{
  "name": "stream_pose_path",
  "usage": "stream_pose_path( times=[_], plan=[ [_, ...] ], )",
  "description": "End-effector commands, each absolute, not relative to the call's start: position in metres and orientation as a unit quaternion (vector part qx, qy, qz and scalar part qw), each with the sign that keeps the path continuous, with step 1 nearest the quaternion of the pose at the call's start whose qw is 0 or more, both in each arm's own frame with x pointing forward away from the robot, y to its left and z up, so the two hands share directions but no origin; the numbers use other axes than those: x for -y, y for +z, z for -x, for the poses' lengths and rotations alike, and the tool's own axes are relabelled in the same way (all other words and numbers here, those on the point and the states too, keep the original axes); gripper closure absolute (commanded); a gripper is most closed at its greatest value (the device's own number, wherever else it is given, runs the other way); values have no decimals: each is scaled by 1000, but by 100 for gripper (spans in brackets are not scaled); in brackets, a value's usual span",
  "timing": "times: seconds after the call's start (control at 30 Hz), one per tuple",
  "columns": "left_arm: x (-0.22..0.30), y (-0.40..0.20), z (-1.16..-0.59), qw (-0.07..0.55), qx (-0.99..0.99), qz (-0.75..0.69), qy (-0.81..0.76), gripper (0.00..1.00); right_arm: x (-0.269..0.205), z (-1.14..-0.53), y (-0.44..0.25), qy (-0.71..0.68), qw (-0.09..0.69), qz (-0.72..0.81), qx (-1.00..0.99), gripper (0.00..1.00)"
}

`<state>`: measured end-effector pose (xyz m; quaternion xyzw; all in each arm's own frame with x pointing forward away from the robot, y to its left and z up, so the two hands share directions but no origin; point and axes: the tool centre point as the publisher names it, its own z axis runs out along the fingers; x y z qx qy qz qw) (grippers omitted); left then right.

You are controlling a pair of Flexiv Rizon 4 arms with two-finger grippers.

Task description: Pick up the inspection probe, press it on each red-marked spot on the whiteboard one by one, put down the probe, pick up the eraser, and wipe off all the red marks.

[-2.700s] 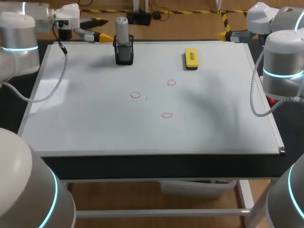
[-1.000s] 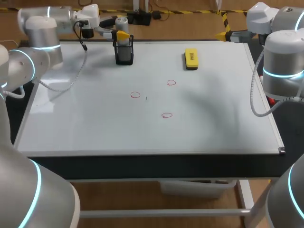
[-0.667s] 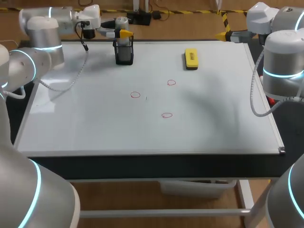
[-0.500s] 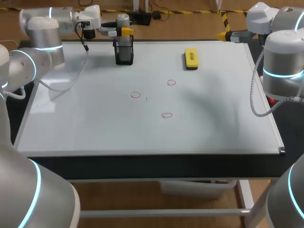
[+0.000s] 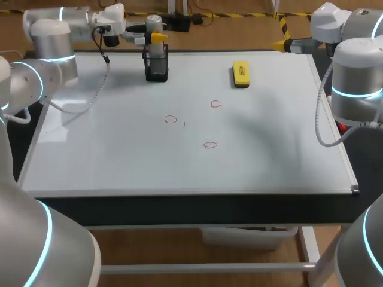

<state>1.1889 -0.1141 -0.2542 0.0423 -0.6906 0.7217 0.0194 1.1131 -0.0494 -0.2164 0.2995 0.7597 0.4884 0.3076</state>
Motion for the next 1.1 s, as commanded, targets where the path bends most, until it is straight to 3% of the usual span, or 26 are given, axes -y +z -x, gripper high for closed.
stream_pose_path(
  times=[0.03, 1.1],
  plan=[
    [108, -243, -1191, 44, 692, -9, 720, 100, 50, -1113, -216, 488, 307, -299, -760, 0],
    [100, -165, -1179, -12, 683, -30, 729, 100, 50, -1113, -216, 488, 307, -299, -760, 0]
  ],
)
